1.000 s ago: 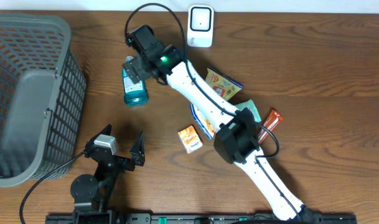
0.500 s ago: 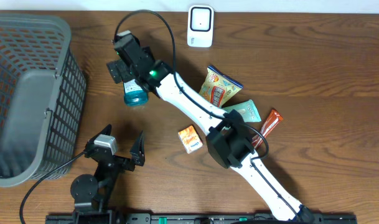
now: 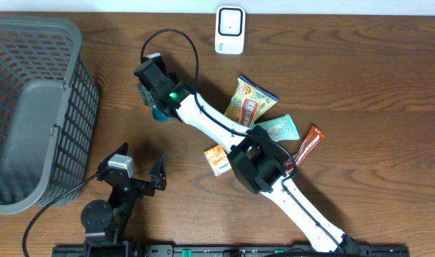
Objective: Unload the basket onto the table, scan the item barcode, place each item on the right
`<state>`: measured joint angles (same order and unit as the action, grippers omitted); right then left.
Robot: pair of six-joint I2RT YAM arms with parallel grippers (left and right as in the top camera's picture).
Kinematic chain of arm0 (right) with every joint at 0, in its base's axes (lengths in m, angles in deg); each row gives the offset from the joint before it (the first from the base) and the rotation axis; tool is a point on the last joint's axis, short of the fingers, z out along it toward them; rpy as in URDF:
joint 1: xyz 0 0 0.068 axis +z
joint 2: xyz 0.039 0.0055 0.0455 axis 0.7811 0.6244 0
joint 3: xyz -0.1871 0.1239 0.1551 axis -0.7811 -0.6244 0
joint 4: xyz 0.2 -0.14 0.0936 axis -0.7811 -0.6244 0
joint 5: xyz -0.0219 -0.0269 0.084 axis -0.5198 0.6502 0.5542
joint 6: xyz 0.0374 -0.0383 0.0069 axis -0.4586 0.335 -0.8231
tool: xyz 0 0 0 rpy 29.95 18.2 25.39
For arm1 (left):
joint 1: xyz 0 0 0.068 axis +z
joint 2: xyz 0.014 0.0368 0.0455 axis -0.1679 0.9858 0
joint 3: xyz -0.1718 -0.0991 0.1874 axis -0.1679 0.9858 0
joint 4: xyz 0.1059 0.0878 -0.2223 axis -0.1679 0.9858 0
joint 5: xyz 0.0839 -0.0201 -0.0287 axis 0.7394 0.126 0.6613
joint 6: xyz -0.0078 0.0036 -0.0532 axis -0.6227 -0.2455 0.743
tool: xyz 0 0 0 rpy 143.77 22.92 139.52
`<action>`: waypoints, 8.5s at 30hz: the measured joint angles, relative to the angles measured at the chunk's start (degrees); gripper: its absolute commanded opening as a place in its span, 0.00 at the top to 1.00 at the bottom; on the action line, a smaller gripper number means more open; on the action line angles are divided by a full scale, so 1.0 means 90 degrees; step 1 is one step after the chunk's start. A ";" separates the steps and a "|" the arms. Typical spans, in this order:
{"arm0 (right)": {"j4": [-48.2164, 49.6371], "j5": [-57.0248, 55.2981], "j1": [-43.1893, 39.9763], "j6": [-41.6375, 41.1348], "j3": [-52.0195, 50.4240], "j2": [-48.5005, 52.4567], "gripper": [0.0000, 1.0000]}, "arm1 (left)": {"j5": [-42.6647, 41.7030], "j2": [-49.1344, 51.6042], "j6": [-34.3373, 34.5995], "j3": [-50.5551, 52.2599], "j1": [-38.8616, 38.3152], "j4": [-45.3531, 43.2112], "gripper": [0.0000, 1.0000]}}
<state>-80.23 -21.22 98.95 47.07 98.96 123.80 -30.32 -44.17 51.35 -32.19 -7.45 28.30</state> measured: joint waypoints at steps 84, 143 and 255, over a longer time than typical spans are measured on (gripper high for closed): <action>-0.4427 -0.0872 0.0049 0.1112 -0.0967 -0.1600 0.09 | 0.0000 0.0012 0.0000 0.0000 0.0000 0.0000 0.02; -0.2688 0.5357 -0.2130 0.1668 -0.0580 -0.1127 0.62 | 0.0000 0.0022 0.0000 0.0000 0.0000 0.0000 0.02; -0.2458 0.2203 -0.0498 -0.7825 -0.2237 -0.2130 0.86 | 0.0000 0.0027 0.0000 0.0000 0.0000 0.0000 0.02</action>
<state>-102.35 -1.39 94.47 -23.35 78.83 104.63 -30.32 -43.93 51.35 -32.19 -7.45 28.30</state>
